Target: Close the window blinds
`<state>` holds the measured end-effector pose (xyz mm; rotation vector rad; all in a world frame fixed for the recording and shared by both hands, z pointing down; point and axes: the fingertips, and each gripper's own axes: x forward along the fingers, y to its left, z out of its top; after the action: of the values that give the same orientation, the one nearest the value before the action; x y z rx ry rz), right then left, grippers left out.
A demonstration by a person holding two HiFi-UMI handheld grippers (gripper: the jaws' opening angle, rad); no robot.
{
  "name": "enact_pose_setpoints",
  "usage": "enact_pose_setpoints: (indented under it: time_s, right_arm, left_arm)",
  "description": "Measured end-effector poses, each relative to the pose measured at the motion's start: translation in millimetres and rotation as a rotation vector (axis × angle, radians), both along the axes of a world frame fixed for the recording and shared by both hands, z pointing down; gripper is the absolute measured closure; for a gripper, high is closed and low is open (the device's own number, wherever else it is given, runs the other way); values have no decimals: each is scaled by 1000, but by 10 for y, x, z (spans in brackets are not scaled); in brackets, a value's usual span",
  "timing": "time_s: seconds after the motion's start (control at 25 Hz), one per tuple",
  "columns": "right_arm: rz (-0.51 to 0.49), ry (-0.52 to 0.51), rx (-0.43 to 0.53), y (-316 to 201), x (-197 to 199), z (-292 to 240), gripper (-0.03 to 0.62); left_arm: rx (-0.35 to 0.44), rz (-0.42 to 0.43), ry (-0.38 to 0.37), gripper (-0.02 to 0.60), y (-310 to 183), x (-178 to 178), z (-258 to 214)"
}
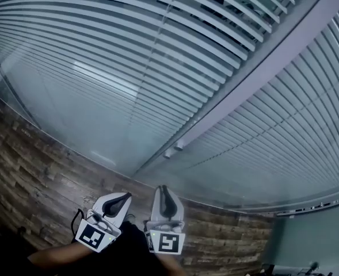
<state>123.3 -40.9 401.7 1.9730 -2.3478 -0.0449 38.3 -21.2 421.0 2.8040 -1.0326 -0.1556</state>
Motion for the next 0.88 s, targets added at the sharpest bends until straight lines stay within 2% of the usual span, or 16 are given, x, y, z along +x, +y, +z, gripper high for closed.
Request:
enact_pose_setpoints:
  time_s: [0.12, 0.2, 0.44, 0.88]
  right_arm:
    - [7, -7, 15, -197, 126, -98, 517]
    - [20, -13, 24, -321, 187, -119, 513]
    - [106, -29, 9, -668, 395, -86, 467]
    - [220, -44, -19, -1013, 543, -37, 445]
  left_arm:
    - [27, 29, -9, 583, -84, 123, -84]
    - [63, 42, -10, 583, -142, 166, -151]
    - [94, 52, -46, 583, -253, 97, -152]
    - [78, 62, -37, 583, -399, -73, -56]
